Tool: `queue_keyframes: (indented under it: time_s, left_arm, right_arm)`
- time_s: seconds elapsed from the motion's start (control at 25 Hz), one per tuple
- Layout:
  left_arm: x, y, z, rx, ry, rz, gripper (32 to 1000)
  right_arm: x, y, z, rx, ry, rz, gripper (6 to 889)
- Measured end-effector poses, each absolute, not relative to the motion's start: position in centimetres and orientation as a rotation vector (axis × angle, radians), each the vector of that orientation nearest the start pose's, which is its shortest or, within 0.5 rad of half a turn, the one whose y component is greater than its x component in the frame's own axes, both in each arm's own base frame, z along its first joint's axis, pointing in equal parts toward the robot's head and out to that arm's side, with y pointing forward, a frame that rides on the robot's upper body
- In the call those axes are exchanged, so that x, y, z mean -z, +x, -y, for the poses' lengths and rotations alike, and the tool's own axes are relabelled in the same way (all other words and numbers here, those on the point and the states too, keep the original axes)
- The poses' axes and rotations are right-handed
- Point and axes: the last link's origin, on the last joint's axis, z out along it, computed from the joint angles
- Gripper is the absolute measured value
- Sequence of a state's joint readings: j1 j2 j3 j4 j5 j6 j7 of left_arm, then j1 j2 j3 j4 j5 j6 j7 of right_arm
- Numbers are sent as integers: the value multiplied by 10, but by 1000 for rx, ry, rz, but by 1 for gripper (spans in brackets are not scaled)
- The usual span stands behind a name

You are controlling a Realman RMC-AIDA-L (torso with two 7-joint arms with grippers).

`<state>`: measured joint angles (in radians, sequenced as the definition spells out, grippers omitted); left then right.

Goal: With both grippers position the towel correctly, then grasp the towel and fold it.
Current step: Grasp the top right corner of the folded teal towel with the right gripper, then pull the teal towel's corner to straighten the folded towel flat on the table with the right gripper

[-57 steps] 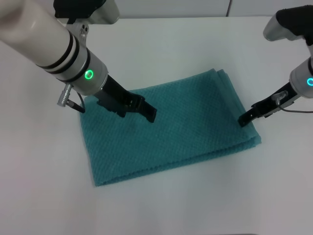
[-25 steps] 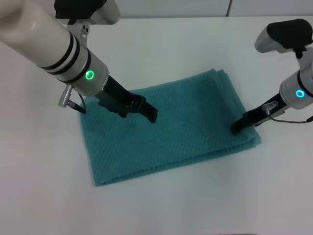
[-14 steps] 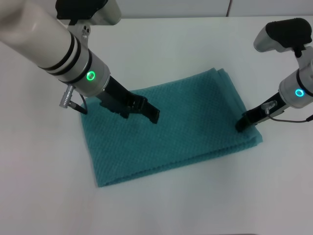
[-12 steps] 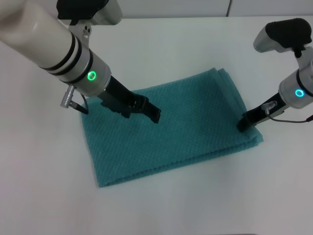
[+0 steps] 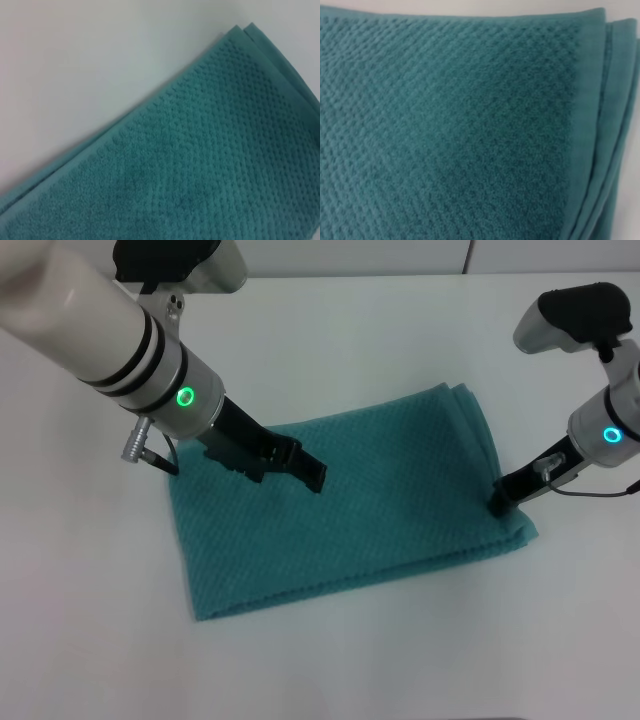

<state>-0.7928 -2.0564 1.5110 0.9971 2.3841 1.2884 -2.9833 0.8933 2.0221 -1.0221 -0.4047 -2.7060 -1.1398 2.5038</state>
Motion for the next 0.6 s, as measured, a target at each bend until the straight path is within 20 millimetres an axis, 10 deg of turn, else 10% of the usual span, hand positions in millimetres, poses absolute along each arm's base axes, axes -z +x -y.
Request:
queue_keyframes:
  time_s: [0.6]
  left_arm:
    - [56, -155, -385, -273, -2413, 1439, 862]
  right_arm:
    - [56, 259, -370, 582, -2526, -1404, 60]
